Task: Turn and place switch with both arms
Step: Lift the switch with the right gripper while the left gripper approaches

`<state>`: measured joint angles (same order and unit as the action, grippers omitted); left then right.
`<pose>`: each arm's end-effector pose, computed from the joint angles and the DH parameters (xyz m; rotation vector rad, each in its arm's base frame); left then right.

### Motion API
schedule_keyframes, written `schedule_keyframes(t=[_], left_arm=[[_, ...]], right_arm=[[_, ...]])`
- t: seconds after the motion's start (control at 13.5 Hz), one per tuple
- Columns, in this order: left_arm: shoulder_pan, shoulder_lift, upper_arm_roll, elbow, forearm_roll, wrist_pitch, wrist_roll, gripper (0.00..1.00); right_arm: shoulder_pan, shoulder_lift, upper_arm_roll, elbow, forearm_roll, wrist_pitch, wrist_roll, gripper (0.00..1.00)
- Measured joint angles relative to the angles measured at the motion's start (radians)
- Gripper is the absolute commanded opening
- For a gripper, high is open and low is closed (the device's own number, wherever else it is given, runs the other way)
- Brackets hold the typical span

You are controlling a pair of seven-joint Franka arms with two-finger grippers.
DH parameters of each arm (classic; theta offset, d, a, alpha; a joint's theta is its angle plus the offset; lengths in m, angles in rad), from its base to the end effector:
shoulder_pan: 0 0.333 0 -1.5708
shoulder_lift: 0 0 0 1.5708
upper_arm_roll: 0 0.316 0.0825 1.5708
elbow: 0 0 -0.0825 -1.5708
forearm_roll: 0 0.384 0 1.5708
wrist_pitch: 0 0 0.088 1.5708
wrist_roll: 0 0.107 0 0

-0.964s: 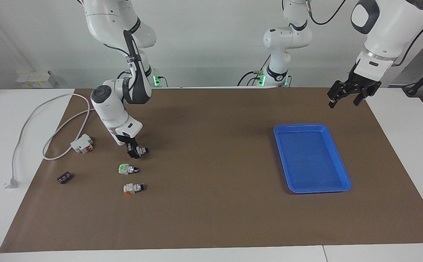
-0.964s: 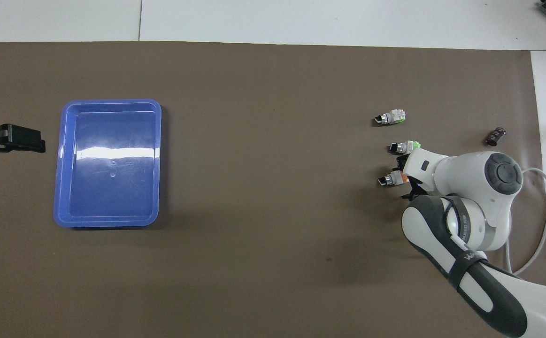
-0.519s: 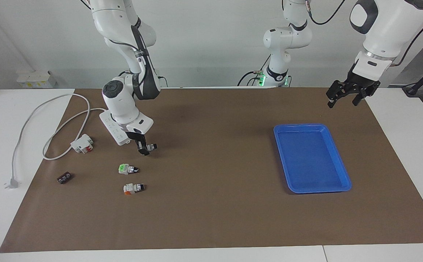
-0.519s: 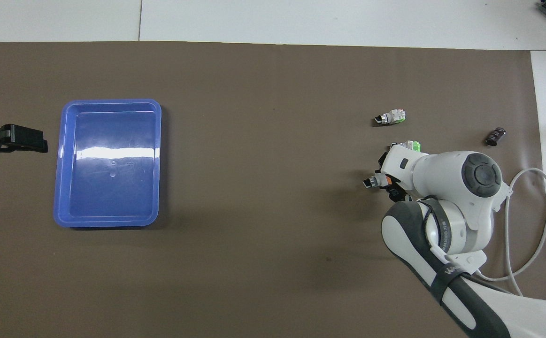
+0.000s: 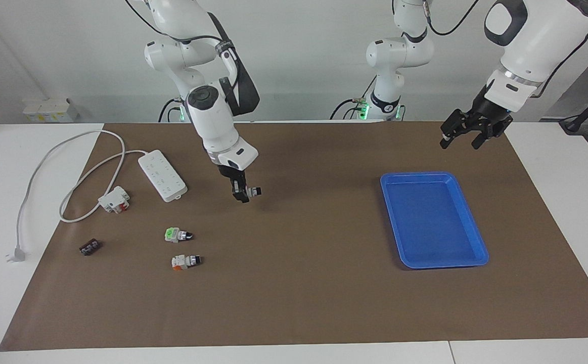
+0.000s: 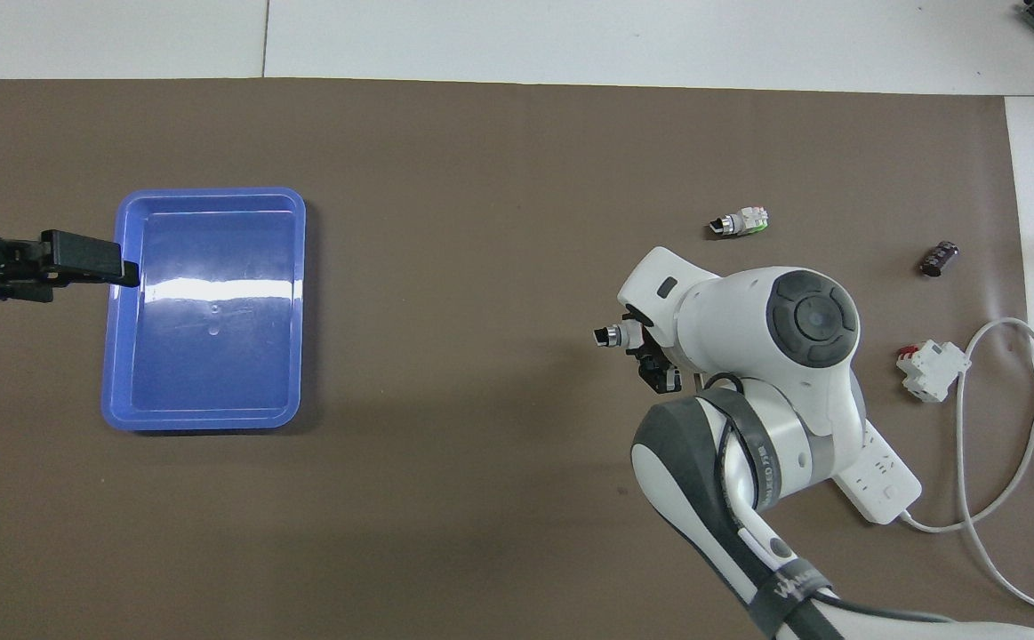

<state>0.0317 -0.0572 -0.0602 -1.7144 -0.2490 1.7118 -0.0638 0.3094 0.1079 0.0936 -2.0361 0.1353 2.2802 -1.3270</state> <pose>0.5471 -0.0395 0.6030 2.8933 0.0922 0.0625 0.5375 0.2315 0.4058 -2.0957 -2.2631 -0.2700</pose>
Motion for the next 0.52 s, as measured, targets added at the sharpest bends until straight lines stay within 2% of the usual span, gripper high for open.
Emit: schedule_keyframes(t=[0.15,0.22,0.52], left_arm=[[0.0,-0.009,0.001,-0.024,-0.104,0.008,-0.041,0.91],[0.0,-0.016,0.0,-0.042,-0.151,0.02,-0.06,0.88],[-0.001,-0.054,-0.003,-0.147,-0.352,0.083,-0.074,0.79]], right_arm=[[0.02,-0.001,0.003,0.106,0.001,-0.112,0.09,0.0],[0.026,-0.002,0.008,0.128,0.013,-0.129,0.112,0.0],[0.046,-0.008,0.04,0.144,0.1,-0.132,0.225,0.0]])
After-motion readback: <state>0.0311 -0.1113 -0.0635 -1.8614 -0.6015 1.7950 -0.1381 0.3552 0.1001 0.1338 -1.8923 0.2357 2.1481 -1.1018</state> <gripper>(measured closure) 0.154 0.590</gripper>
